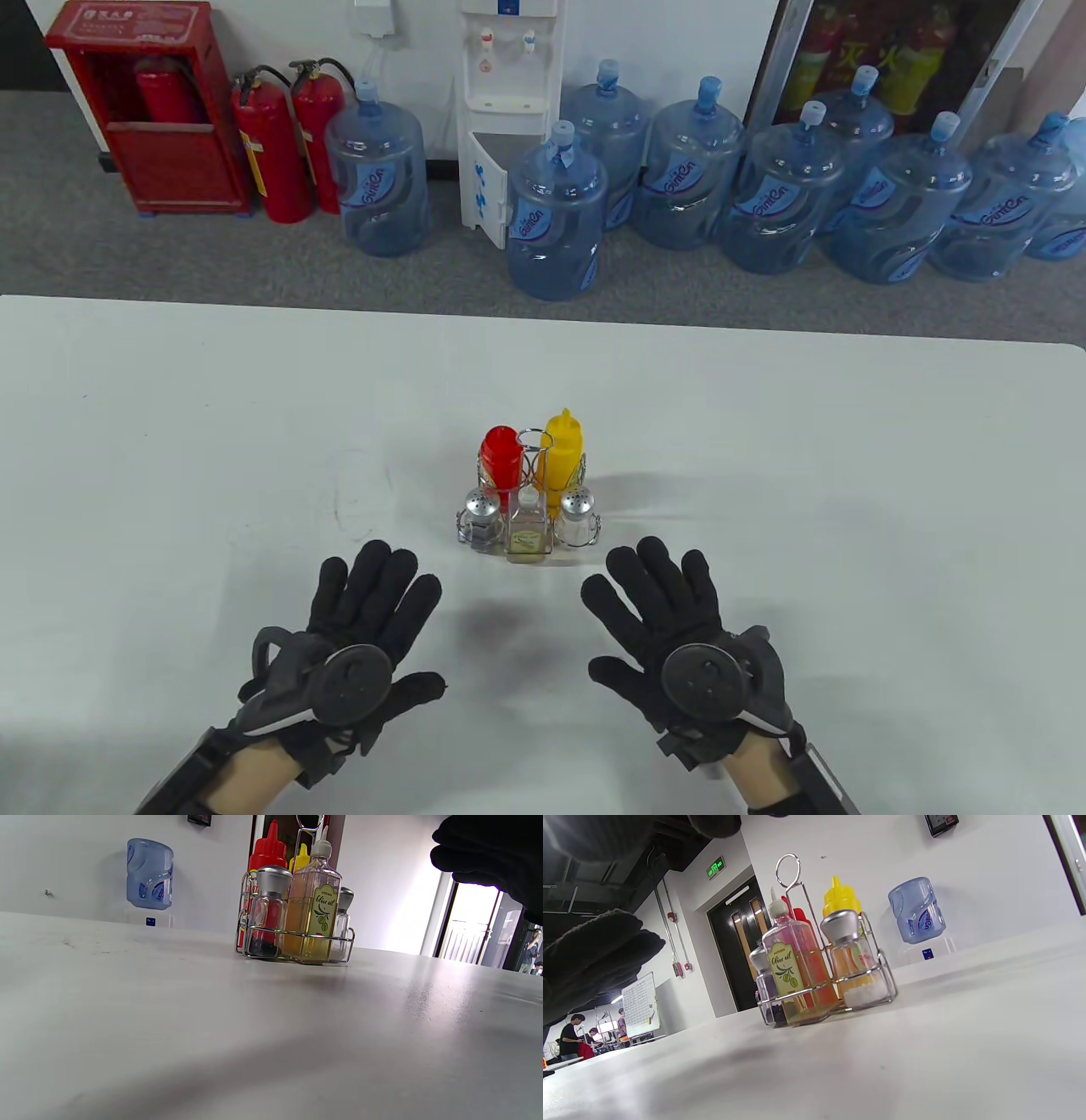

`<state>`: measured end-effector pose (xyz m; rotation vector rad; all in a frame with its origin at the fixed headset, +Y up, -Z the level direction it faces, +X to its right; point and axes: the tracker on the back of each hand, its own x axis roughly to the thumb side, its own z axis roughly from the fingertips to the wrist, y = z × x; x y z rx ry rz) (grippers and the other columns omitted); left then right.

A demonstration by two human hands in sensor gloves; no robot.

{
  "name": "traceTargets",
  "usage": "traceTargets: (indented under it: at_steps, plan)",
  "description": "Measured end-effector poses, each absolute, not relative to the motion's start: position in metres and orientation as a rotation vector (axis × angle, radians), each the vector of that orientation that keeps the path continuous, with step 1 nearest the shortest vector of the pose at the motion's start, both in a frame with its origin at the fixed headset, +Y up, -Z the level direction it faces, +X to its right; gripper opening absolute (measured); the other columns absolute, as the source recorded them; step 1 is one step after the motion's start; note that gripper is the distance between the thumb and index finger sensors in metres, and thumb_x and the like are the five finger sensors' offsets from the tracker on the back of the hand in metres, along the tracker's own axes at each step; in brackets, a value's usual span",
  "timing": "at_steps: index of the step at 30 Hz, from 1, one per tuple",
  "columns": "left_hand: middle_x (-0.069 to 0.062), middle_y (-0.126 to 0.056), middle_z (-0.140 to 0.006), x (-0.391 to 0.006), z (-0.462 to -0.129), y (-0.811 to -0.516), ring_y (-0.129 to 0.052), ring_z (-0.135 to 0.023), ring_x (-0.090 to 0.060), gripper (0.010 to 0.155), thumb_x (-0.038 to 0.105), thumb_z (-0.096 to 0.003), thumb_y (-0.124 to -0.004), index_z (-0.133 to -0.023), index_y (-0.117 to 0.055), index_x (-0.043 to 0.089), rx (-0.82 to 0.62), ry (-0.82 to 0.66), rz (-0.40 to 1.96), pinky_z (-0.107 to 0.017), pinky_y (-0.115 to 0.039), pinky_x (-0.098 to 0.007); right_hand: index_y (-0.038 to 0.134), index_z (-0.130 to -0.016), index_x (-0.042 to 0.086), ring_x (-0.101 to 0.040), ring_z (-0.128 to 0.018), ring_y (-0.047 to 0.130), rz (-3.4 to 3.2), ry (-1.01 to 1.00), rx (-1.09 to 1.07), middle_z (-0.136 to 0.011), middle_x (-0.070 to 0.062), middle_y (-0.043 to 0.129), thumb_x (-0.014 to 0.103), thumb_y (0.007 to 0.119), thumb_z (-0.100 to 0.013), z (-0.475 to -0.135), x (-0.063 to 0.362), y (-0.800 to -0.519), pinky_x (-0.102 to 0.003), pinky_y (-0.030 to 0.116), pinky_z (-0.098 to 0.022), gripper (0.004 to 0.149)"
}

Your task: Hold seasoning rack and insert seasoning bottles through ring holders

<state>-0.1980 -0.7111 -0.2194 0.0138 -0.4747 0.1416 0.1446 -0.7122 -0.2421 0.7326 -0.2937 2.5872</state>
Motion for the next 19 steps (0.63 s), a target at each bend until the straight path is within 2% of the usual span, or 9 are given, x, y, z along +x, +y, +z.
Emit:
traceTargets:
  at_steps: [19]
  plan:
    - [0.003, 0.000, -0.111, -0.1966, -0.2172, -0.7126, 0.004, -0.111, -0.031, 0.089, 0.075, -0.0361, -0.055, -0.098, -0.001, 0.042, 0.019, -0.481, 0.133, -0.076, -0.009, -0.063, 0.032, -0.106, 0.048, -0.026, -0.112, 0.016, 2.575, -0.260, 0.704, -0.116, 0.013, 0.014, 0.067, 0.065, -0.034, -0.2434, 0.1451, -0.7173, -0.061, 0.009, -0.078, 0.081]
